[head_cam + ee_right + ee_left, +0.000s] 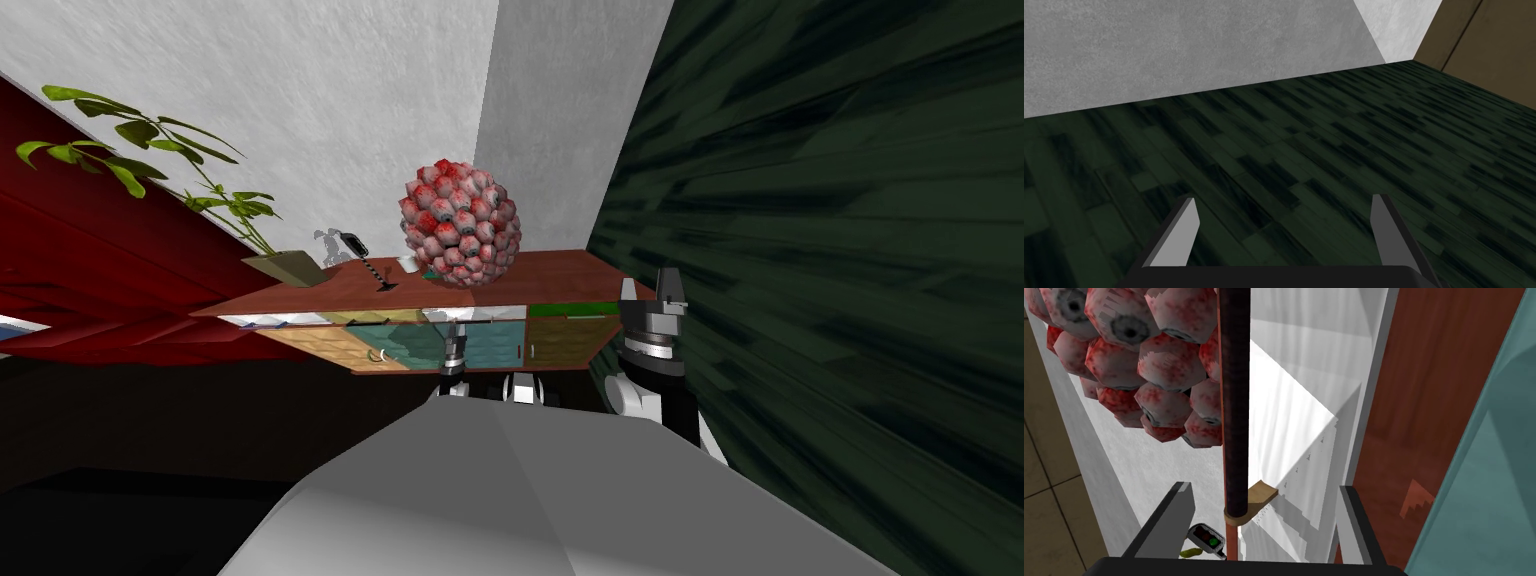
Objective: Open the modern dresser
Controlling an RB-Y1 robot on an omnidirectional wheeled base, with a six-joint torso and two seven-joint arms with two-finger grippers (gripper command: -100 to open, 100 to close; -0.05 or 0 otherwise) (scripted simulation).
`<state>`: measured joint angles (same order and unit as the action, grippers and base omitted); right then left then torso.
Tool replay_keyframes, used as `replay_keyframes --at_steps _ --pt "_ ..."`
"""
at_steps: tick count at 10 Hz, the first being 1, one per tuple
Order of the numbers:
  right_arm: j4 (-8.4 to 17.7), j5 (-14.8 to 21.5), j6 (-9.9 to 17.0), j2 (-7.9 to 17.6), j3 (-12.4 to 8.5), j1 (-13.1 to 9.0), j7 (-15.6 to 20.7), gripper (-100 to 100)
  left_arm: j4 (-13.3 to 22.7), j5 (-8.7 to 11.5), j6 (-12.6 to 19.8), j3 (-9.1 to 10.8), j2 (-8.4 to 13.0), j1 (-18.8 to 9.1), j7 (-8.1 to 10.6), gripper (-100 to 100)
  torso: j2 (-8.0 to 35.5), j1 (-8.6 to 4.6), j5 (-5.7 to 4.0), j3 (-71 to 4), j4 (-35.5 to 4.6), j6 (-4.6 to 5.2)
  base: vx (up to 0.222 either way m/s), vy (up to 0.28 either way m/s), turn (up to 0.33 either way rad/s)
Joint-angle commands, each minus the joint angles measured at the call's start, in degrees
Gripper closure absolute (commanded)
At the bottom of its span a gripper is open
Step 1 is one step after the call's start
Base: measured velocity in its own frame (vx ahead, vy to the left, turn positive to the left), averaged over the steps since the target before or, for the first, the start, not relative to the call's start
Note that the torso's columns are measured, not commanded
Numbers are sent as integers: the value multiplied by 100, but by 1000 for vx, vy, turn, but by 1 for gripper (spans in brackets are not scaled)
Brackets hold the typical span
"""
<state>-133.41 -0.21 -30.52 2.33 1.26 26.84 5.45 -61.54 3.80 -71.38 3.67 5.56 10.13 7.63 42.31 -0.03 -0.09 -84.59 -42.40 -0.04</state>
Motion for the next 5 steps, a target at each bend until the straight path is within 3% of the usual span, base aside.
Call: replay_keyframes --at_steps 1,4,5 --pt "0 0 0 0 0 0 0 0 95 -19 -277 -27 -43 116 -11 100 16 -6 -9 9 -13 -1 31 11 1" --pt "0 0 0 0 0 -1 0 0 228 -43 -569 -62 -98 278 -23 100 13 16 20 17 3 5 18 12 -10" --pt "0 0 0 0 0 -1 0 0 168 -44 -458 -50 -80 238 -40 100 2 21 27 13 12 6 0 0 0"
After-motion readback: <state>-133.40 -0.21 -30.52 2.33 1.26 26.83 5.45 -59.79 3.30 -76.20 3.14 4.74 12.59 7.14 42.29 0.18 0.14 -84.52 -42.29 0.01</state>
